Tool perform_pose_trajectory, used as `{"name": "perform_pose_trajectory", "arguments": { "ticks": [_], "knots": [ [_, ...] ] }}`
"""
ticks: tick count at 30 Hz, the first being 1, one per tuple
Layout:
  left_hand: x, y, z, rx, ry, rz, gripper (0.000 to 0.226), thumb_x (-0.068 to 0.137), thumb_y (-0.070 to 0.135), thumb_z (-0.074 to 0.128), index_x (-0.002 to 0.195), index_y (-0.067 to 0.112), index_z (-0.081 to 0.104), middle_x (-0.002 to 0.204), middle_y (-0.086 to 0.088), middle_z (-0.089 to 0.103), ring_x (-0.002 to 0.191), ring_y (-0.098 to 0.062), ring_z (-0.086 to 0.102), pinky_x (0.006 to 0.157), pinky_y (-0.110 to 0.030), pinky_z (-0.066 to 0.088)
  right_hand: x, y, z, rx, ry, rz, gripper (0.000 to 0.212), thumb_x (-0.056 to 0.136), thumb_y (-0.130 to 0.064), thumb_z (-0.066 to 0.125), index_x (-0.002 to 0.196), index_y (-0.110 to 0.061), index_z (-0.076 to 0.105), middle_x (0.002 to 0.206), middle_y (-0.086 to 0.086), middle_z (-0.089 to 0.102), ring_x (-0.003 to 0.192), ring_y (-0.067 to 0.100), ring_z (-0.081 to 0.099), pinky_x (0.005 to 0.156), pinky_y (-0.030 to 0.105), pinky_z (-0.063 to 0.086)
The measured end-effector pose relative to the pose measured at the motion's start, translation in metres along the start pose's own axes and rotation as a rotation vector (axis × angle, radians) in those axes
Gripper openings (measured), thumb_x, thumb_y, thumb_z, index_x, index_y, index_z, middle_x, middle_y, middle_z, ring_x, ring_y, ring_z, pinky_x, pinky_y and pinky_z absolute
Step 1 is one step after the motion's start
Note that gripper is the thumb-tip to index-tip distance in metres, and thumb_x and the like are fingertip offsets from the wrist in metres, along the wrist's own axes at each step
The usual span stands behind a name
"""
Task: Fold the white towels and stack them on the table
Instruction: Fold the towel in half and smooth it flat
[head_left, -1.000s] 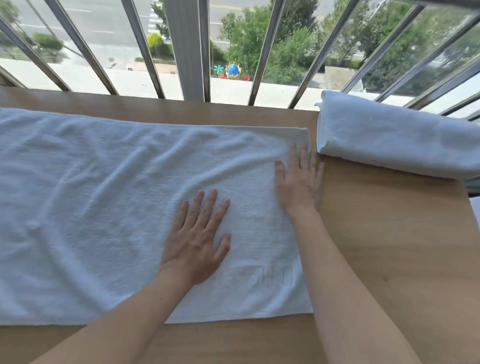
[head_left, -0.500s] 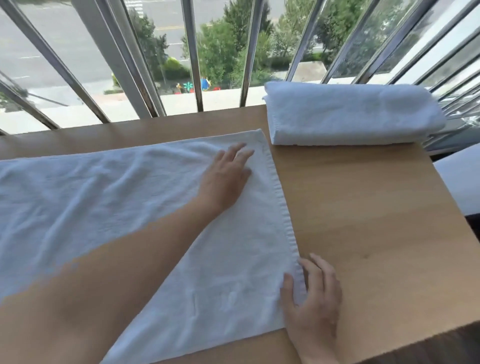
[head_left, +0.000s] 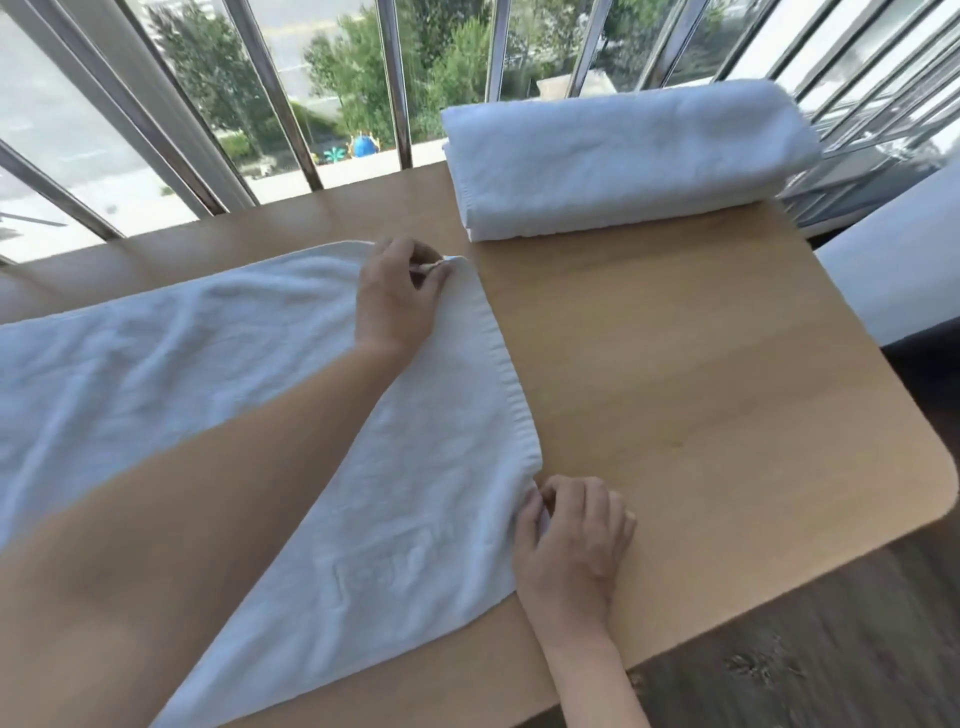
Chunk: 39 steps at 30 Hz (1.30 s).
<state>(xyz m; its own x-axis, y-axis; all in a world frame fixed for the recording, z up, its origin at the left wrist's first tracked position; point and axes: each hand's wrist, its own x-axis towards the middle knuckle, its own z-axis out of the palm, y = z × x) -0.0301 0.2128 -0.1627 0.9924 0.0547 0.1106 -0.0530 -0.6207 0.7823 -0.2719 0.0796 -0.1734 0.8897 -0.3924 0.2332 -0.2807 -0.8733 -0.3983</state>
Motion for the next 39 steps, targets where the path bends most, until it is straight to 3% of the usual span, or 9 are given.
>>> {"name": "perform_pose_trajectory", "arguments": {
  "ticks": [3,8,11,17,21,29,33,35,39],
  "knots": [
    [-0.011,-0.003,-0.009,-0.080,0.041,-0.005,0.006,0.087,0.019,0.077,0.090,0.017,0.072,0.099,0.002,0.049,0.075,0.009,0.054,0.072,-0.002,0.039,0.002,-0.001,-0.001,0.058,-0.004,-0.011,0.025,0.095,-0.024,0.049,0.078,-0.009,0.058,0.079,0.006,0.056,0.072,0.029,0.049,0.068,0.043,0.042],
    [-0.028,-0.009,-0.028,-0.136,0.047,-0.090,0.007,0.085,0.035,0.079,0.082,0.034,0.072,0.067,0.009,0.046,0.056,-0.001,0.046,0.059,-0.009,0.035,0.000,-0.013,-0.009,0.309,-0.043,0.093,0.019,0.100,-0.027,0.041,0.090,-0.013,0.051,0.073,-0.001,0.054,0.064,0.024,0.048,0.059,0.045,0.047],
    [-0.037,-0.012,-0.047,-0.236,-0.006,-0.166,0.008,0.085,0.040,0.078,0.083,0.034,0.074,0.061,0.008,0.066,0.054,-0.007,0.064,0.055,-0.014,0.044,0.000,-0.029,-0.010,0.465,-0.159,0.181,0.012,0.103,-0.039,0.034,0.095,-0.031,0.038,0.071,-0.010,0.052,0.058,0.016,0.051,0.051,0.041,0.044],
    [-0.045,-0.029,-0.097,-0.452,-0.022,-0.248,0.004,0.085,0.031,0.081,0.086,0.029,0.077,0.079,0.002,0.078,0.076,-0.016,0.075,0.063,-0.026,0.060,0.002,-0.075,-0.010,0.874,-0.374,0.255,0.011,0.101,-0.038,0.055,0.092,-0.042,0.049,0.077,-0.009,0.061,0.062,0.003,0.056,0.055,0.014,0.042],
    [-0.050,-0.051,-0.132,-0.558,0.019,-0.317,0.008,0.086,0.015,0.080,0.084,0.023,0.078,0.080,0.002,0.078,0.077,-0.014,0.075,0.070,-0.024,0.060,-0.005,-0.109,-0.005,1.061,-0.672,0.443,0.032,0.079,-0.065,0.070,0.096,-0.043,0.054,0.072,0.001,0.058,0.061,0.011,0.052,0.050,0.031,0.050],
    [-0.073,-0.103,-0.226,-0.669,-0.005,-0.330,0.022,0.092,0.008,0.072,0.110,0.021,0.072,0.092,-0.002,0.077,0.093,-0.016,0.073,0.084,-0.028,0.059,-0.034,-0.190,0.002,1.349,-1.034,0.571,0.031,0.076,-0.035,0.085,0.089,-0.010,0.072,0.082,0.011,0.051,0.066,0.022,0.040,0.046,0.026,0.032],
    [-0.088,-0.123,-0.291,-0.750,-0.013,-0.339,0.025,0.091,0.006,0.072,0.113,0.016,0.070,0.097,-0.004,0.078,0.094,-0.017,0.073,0.083,-0.024,0.056,-0.052,-0.251,0.001,1.475,-1.172,0.512,0.016,0.083,-0.016,0.081,0.083,-0.004,0.070,0.088,0.021,0.068,0.081,0.031,0.066,0.077,0.043,0.054],
    [-0.094,-0.131,-0.327,-0.801,0.018,-0.339,0.027,0.085,0.013,0.077,0.111,0.014,0.070,0.098,-0.007,0.078,0.092,-0.018,0.074,0.080,-0.024,0.057,-0.062,-0.282,-0.001,1.472,-1.252,0.483,0.016,0.084,-0.013,0.080,0.078,-0.005,0.068,0.084,0.019,0.069,0.077,0.030,0.068,0.073,0.039,0.057],
    [-0.100,-0.146,-0.400,-0.888,0.077,-0.315,0.029,0.073,0.021,0.082,0.099,0.010,0.072,0.091,-0.009,0.078,0.083,-0.019,0.074,0.074,-0.027,0.058,-0.082,-0.338,-0.006,1.245,-1.411,0.319,0.027,0.080,-0.027,0.082,0.069,-0.014,0.062,0.071,0.013,0.055,0.060,0.020,0.052,0.053,0.036,0.025]
  ]
}}
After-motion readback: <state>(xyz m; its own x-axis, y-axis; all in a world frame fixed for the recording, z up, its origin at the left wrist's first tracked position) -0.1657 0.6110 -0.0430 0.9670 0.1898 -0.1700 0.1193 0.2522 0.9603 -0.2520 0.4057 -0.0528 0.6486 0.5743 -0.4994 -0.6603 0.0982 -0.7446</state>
